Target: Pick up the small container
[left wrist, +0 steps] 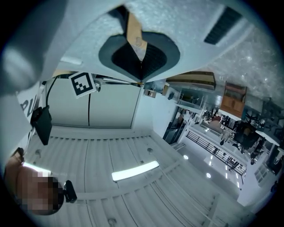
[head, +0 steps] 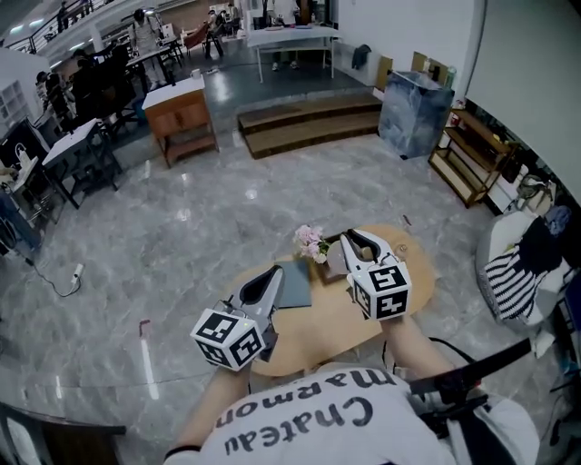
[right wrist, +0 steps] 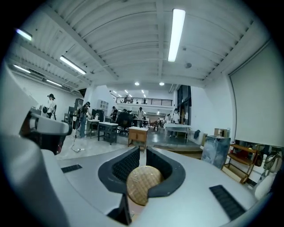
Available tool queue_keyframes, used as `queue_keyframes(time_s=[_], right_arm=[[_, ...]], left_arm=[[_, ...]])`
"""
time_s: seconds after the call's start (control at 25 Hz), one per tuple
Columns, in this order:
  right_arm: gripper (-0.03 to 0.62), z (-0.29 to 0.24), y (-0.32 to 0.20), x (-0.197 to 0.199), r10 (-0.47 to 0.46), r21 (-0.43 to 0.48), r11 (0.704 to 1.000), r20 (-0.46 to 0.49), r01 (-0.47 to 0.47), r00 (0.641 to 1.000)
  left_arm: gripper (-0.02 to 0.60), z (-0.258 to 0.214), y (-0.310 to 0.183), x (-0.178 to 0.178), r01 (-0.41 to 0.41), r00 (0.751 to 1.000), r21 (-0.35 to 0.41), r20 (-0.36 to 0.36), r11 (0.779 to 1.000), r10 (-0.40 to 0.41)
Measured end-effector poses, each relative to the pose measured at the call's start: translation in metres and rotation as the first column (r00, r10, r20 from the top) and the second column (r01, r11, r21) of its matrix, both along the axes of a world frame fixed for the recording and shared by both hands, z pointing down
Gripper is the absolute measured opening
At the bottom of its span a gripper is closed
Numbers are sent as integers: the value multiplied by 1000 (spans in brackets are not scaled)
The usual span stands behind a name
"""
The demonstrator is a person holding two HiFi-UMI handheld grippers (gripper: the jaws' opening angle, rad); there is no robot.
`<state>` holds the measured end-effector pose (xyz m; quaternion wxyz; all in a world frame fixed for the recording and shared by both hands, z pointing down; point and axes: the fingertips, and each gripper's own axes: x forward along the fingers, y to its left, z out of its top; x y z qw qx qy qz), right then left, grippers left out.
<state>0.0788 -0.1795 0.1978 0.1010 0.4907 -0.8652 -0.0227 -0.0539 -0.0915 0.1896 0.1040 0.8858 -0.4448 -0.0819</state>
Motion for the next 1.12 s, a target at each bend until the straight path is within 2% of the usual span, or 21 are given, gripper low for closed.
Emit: queue_keyframes(time_s=[0.44,0.84,1.12], right_arm=[[54,-67,76,-4,1,139,990,55,-8,999],[54,-84,144,-1,32,170,984,84,-46,996],[54,-86,176,0,34,198,979,100,-54,994]], left_arm=[[14,-19,46,2,-55,998,42,13,998,54],[14,-29,96,-3,-86,996,39,-27,996,87],[14,-27,121,2,-104,994,35,-14,994,105]])
